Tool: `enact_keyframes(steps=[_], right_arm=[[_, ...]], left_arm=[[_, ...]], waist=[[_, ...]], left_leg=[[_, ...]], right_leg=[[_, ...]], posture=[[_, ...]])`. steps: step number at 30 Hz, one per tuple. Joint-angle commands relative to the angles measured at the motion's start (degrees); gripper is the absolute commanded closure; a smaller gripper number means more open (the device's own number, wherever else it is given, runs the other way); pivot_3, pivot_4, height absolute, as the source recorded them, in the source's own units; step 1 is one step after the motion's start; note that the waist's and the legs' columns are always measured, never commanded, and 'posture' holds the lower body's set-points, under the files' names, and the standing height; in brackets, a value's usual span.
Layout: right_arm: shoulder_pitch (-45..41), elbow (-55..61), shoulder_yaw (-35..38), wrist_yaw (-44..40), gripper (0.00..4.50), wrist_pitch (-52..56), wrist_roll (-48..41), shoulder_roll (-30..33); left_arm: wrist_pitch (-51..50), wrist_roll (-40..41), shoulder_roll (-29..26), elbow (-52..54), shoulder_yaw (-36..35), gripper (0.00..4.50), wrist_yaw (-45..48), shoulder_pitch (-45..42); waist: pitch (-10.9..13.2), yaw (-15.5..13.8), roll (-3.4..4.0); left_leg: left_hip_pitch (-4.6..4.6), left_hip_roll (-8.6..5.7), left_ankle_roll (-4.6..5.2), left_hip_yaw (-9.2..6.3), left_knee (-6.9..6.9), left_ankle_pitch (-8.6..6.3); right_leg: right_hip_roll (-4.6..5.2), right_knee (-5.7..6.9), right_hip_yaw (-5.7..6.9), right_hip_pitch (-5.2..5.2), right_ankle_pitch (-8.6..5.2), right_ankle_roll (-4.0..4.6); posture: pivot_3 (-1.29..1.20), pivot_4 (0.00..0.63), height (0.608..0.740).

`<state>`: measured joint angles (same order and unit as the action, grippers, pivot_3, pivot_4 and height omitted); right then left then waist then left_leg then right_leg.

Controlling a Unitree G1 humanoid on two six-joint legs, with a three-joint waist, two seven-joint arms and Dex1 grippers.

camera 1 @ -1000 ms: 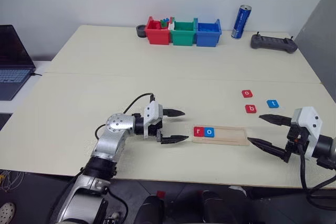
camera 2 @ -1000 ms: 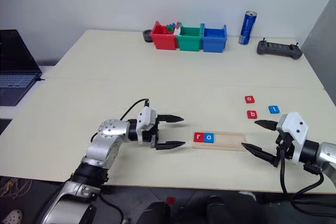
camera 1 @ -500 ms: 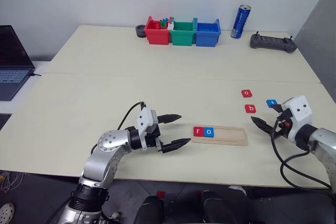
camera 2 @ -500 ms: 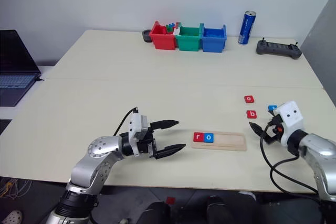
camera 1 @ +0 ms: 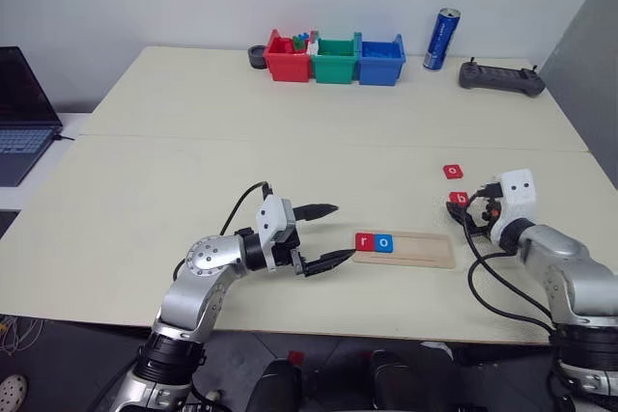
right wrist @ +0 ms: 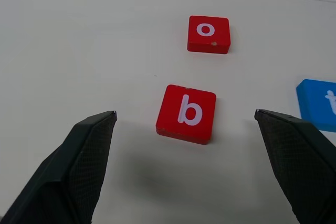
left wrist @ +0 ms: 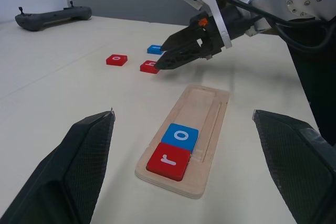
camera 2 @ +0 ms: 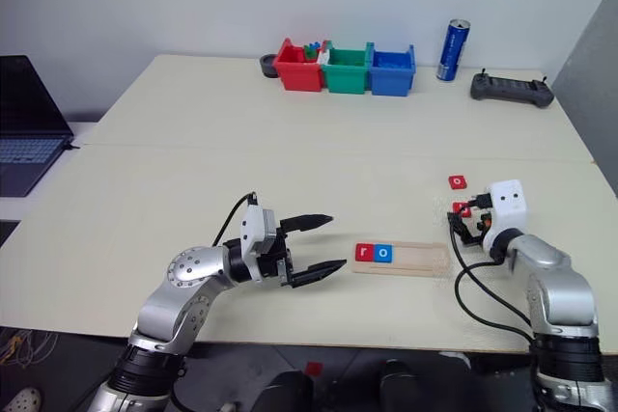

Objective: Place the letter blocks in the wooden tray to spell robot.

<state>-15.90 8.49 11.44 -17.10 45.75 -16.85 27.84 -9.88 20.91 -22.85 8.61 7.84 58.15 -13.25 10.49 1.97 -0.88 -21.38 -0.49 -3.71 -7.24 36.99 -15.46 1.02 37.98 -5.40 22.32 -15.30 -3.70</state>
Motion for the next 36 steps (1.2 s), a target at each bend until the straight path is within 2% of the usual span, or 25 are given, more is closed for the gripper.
enact_keyframes(steps=[1, 12, 15, 22, 28, 36], right_arm=[[-1.95, -0.07, -0.07, 2.26, 0.0, 0.63, 1.22, -0.72], [-4.71, -4.14, -0.63, 8.19, 0.0, 3.55, 3.64, -4.67], [-5.19, -5.17, -0.07, 8.71, 0.61, 3.37, 3.46, -5.33], [-5.54, -5.67, -0.11, 9.06, 3.01, 3.33, 3.35, -5.61], [-4.13, -1.3, 0.22, 8.21, 3.03, 5.75, 2.86, -3.72], [5.86, 14.98, 6.96, 0.5, 3.03, 18.21, -2.66, 7.54]], left_arm=[[0.97, 0.07, -0.46, 0.24, -0.03, 0.05, 0.19, -0.97], [0.79, 0.41, -1.11, 1.04, 0.16, 0.05, 0.18, -0.37], [0.78, 0.4, -1.29, 1.22, 0.21, 0.0, 0.1, -0.03], [0.83, 0.59, -1.65, 2.14, 0.14, 0.0, 0.05, 0.56], [0.43, 1.0, -1.55, 3.28, 0.33, 0.0, -0.18, 0.96], [0.55, 1.95, -2.06, 3.32, 0.81, 0.0, 1.57, 1.05]], waist=[[0.0, -0.01, 0.0], [-0.01, 0.21, 0.01], [-0.01, 0.43, 0.02], [-0.01, 0.72, 0.02], [-0.01, 0.87, 0.02], [0.0, 0.09, 0.06]], left_leg=[[0.0, 0.0, 0.0, 0.0, 0.0, 0.0], [0.01, 0.01, 0.0, 0.01, -0.01, 0.0], [0.02, 0.01, 0.0, 0.01, -0.01, 0.0], [0.01, 0.01, 0.01, -0.01, -0.01, 0.0], [0.0, 0.01, 0.01, -0.02, -0.02, 0.0], [-0.13, -0.03, 0.01, -0.08, -0.03, -0.01]], right_leg=[[0.0, 0.0, 0.0, 0.0, 0.0, 0.0], [-0.01, 0.01, 0.0, 0.01, 0.0, 0.0], [-0.01, 0.01, -0.01, 0.01, 0.0, 0.0], [-0.01, 0.0, 0.01, 0.0, 0.0, 0.0], [-0.01, 0.0, 0.01, 0.0, 0.0, 0.0], [0.02, -0.11, 0.07, 0.04, -0.01, -0.01]], posture=[[0.0, 0.15, 0.74], [0.0, 0.15, 0.74], [0.0, 0.15, 0.74], [0.0, 0.15, 0.74], [0.0, 0.15, 0.74], [0.0, 0.15, 0.74]])
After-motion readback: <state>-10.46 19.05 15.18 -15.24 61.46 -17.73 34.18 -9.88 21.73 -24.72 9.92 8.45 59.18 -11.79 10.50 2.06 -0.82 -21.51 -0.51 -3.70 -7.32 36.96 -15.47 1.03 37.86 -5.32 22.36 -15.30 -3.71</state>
